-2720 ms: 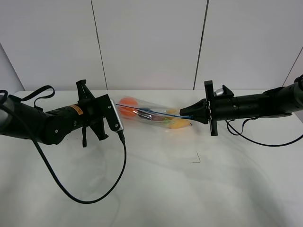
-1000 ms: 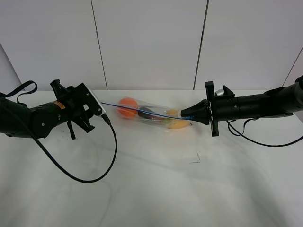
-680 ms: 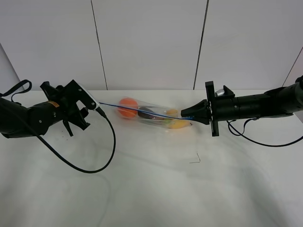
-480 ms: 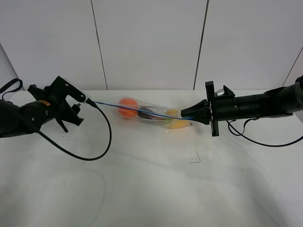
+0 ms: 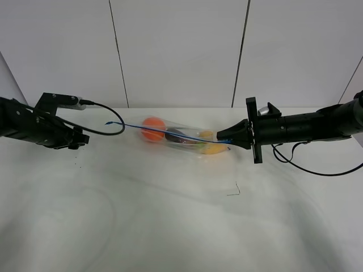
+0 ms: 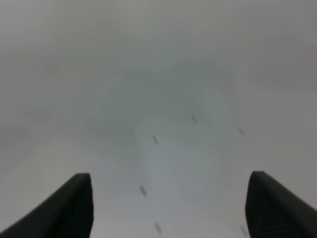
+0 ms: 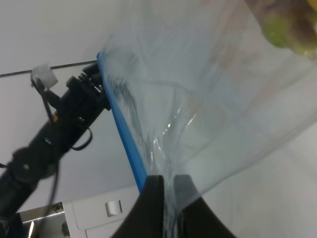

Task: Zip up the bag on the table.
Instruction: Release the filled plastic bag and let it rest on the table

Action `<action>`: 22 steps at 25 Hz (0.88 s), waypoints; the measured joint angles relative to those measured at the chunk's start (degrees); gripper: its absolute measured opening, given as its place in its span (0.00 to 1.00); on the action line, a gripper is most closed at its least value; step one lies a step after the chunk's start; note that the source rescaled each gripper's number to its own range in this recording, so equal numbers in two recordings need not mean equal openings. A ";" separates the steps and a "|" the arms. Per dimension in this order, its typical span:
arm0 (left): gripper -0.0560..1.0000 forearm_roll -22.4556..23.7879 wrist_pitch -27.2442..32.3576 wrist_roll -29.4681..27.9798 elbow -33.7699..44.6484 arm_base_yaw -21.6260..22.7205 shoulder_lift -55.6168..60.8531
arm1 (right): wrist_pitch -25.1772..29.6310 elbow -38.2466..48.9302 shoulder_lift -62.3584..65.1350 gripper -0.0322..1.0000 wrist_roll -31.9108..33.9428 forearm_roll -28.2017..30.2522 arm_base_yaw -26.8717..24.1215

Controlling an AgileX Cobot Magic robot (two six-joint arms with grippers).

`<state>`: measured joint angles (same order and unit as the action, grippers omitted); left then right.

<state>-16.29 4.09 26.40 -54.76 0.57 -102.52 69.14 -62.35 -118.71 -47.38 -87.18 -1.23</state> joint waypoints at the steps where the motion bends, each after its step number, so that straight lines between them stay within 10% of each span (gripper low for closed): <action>1: 0.84 0.00 5.19 -0.17 -2.27 0.69 0.00 | 0.00 0.00 0.00 0.03 0.06 0.00 0.00; 6: 0.84 0.00 26.68 -0.80 -11.32 1.50 0.00 | 0.00 0.00 0.00 0.03 0.06 0.00 0.00; 22: 1.00 5.12 51.59 -18.07 -20.57 1.51 0.00 | 0.00 0.00 0.00 0.03 0.52 -0.10 0.00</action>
<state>-11.17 55.68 8.33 -75.33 2.08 -102.52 69.14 -62.35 -118.71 -46.87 -87.29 -1.23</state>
